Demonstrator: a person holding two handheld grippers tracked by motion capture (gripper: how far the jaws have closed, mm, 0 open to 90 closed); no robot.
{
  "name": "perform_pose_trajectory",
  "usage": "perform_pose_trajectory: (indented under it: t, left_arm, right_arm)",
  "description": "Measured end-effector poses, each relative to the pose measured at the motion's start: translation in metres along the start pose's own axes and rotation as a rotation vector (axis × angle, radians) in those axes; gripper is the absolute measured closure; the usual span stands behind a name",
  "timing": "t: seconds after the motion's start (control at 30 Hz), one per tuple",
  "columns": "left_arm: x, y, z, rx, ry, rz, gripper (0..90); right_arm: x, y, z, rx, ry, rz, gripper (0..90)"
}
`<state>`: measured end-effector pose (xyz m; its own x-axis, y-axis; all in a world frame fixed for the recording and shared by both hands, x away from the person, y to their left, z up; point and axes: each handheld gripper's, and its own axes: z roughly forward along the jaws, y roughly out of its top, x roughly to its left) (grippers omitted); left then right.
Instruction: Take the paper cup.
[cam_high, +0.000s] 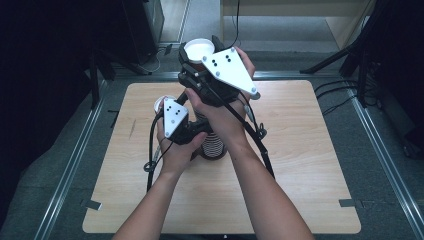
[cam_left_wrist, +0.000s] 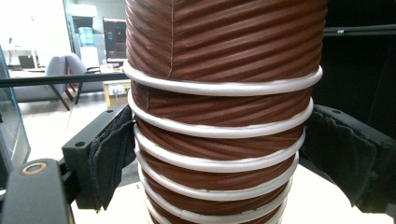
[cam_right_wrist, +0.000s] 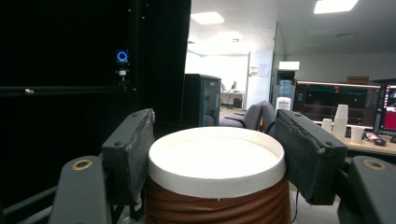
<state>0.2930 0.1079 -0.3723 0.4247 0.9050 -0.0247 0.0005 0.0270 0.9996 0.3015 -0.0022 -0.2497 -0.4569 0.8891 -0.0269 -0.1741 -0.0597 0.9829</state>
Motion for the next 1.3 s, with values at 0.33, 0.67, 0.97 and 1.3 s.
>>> perform_pose_trajectory:
  t: [0.33, 0.67, 0.97, 1.3]
  left_arm:
    - [0.002, 0.000, 0.000, -0.003, -0.003, -0.018, 12.9]
    - [-0.001, -0.012, 0.003, 0.052, 0.000, 0.011, 13.4]
    - [-0.004, -0.016, 0.000, 0.023, 0.014, 0.015, 13.5]
    - [-0.003, -0.017, 0.000, 0.012, 0.014, 0.015, 13.8]
  right_arm:
    - [0.000, 0.003, 0.002, 0.003, -0.002, -0.006, 30.5]
    - [-0.007, 0.014, -0.007, -0.092, -0.009, 0.056, 65.5]
    - [-0.007, 0.002, -0.008, -0.005, 0.011, 0.023, 30.1]
    - [-0.016, -0.021, 0.006, 0.143, -0.006, 0.082, 23.0]
